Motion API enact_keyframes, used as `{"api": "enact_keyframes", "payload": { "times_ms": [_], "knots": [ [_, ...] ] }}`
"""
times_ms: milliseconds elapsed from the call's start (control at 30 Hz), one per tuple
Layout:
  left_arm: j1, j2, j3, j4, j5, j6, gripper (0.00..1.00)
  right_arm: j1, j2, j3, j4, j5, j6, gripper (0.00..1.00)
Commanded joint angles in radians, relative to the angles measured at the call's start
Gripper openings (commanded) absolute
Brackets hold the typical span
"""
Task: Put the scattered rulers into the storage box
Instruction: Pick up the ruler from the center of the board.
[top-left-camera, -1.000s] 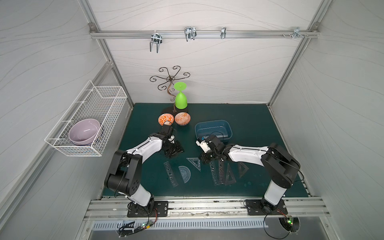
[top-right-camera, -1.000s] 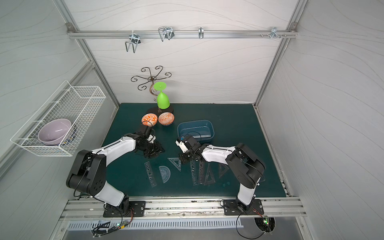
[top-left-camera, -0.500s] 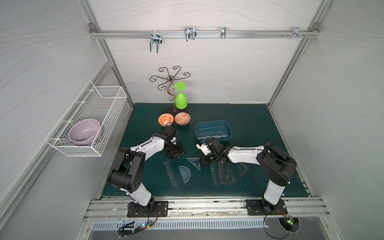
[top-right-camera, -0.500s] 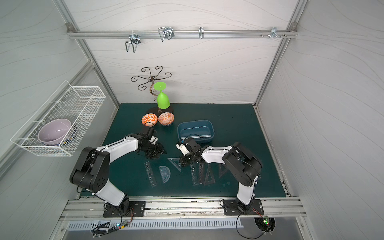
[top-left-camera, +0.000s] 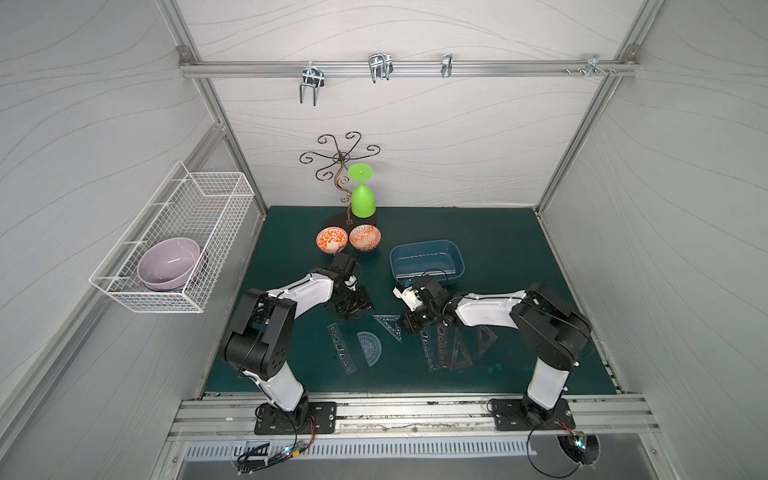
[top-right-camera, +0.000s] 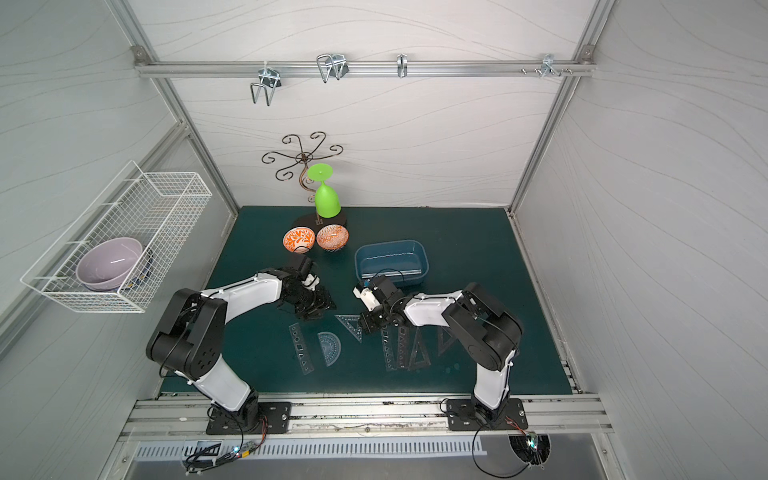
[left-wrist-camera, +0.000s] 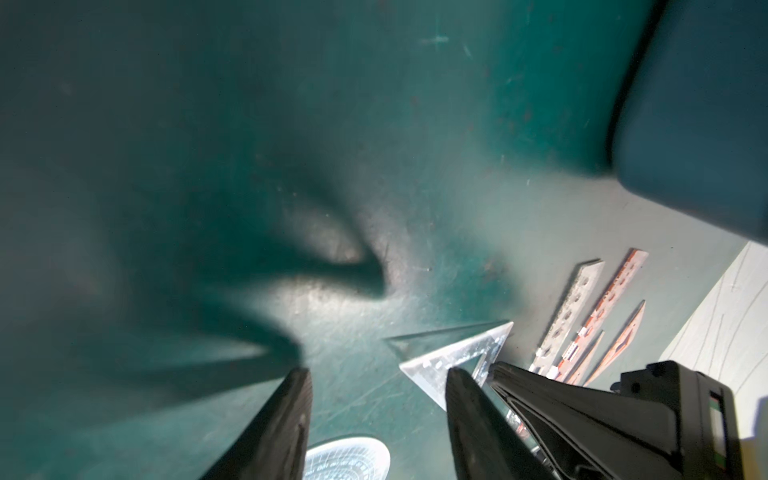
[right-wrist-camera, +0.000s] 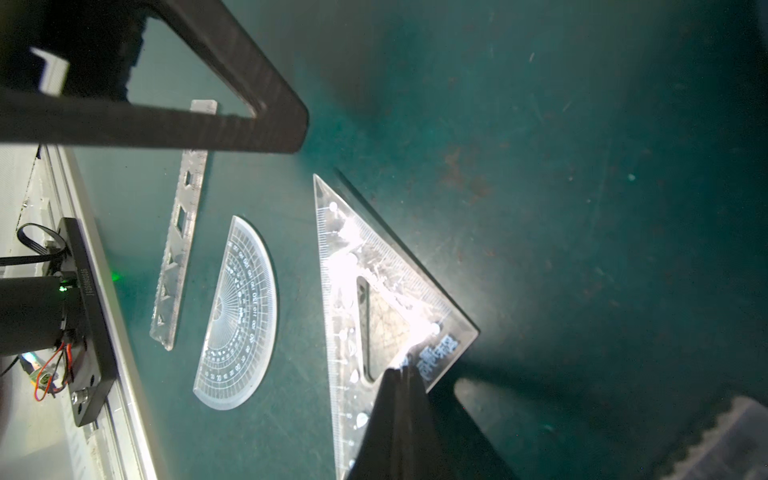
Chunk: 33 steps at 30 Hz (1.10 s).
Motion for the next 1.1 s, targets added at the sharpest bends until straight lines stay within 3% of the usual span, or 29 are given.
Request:
{"api": "enact_keyframes", "payload": {
  "times_ms": [0,1067],
  "knots": [
    [-0.01,0.023,-0.007,0.034,0.024,-0.016,0.55,-0.008,0.034,-0.023,-0.027,0.008,0.003,0.01],
    [-0.045,0.099,-0.037,0.128,0.086,-0.075,0.49,-0.029,0.071,-0.051,-0.016,0.003,0.001,0.0]
  ]
}}
